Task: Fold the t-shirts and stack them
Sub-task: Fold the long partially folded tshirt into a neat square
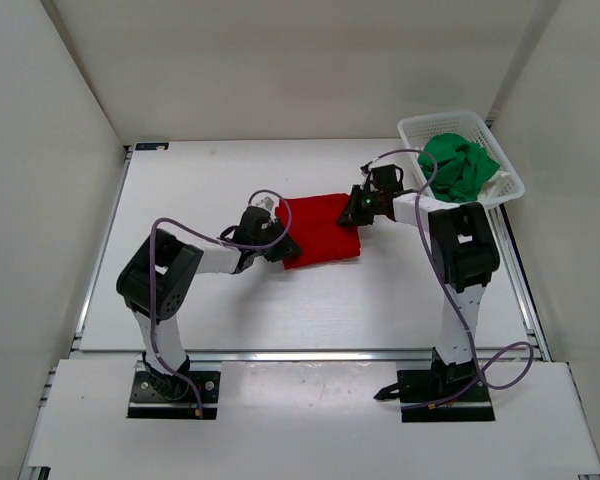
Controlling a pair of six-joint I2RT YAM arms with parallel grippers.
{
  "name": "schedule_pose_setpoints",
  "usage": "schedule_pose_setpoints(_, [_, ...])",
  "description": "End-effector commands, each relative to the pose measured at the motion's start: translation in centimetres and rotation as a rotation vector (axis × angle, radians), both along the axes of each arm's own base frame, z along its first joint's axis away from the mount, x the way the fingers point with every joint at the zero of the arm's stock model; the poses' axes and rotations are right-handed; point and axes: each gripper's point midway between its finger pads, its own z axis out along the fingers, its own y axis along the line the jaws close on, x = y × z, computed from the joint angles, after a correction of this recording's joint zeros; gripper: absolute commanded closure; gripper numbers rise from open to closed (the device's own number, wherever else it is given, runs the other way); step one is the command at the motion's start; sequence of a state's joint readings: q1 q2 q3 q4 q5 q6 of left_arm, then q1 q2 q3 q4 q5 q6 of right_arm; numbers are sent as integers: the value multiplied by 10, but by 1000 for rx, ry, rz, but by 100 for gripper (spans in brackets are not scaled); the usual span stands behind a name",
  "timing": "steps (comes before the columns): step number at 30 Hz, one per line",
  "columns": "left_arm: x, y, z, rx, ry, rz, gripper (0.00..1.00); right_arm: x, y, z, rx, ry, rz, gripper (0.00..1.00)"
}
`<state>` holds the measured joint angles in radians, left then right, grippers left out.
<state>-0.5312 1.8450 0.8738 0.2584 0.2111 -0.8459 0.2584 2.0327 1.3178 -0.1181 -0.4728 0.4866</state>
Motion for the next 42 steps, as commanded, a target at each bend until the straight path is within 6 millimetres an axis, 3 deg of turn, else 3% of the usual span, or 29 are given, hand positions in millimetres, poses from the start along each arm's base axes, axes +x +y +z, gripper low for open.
schedule_pose_setpoints(1, [-7,0,17,-55,-44,6,68,18,0,-8,-2,-23,-3,100])
schedule_pose_setpoints(3, [-16,0,26,-75,-61,6,67,18,-2,-8,-4,-4,4,100])
schedule_pose_setpoints(6, [-22,2,45,-89,-106,11,64,17,2,23,14,-76,14,100])
schedule_pose_setpoints(9, [-5,7,73,-87,-169,28,64,12,0,71,11,-161,-5,97])
schedule_pose_setpoints(10, [1,13,66,-46,-155,40,64,9,1,77,5,-172,7,96])
schedule_pose_setpoints(11, [16,17,77,-11,-175,46,64,3,0,84,14,-173,4,96])
schedule_pose_setpoints(14, [55,28,83,51,-189,79,65,-16,-4,80,38,-155,-20,97])
schedule_pose_setpoints(17, [85,35,60,73,-132,102,65,-43,-2,60,67,-111,-18,100])
schedule_pose_setpoints(18, [93,35,62,69,-128,110,66,-52,-6,47,65,-79,-28,100])
schedule_pose_setpoints(20, [102,44,38,109,-79,131,67,-61,-6,37,83,-73,-23,100])
schedule_pose_setpoints(22, [113,52,30,108,-68,146,67,-71,-12,18,85,-32,-34,100])
schedule_pose_setpoints(23, [111,56,15,109,-32,146,66,-74,-16,13,92,-23,-44,100])
schedule_pose_setpoints(25, [117,57,7,88,-4,139,67,-79,-24,-2,94,13,-58,100])
schedule_pose_setpoints(28, [117,59,-9,105,40,125,68,-79,-27,-8,81,25,-56,100])
schedule_pose_setpoints(31, [114,65,-2,81,9,142,68,-78,-26,0,82,-1,-47,100])
schedule_pose_setpoints(32, [119,71,10,73,-19,165,68,-78,-23,2,85,-8,-39,100])
schedule_pose_setpoints(35, [109,87,29,63,-57,198,66,-77,-19,22,122,-49,-31,95])
schedule_pose_setpoints(36, [108,91,42,40,-85,214,63,-77,-17,27,124,-60,-27,88])
schedule_pose_setpoints(37, [102,100,39,42,-85,234,61,-81,-16,28,117,-65,-27,85])
schedule_pose_setpoints(39, [91,102,56,34,-134,229,50,-80,-13,46,124,-119,-17,71])
schedule_pose_setpoints(40, [84,106,57,40,-142,225,47,-83,-11,52,136,-130,-9,69])
schedule_pose_setpoints(41, [73,102,51,57,-140,187,35,-89,-9,56,141,-139,-4,64])
schedule_pose_setpoints(42, [66,95,53,74,-147,163,15,-88,-10,58,140,-155,-10,59])
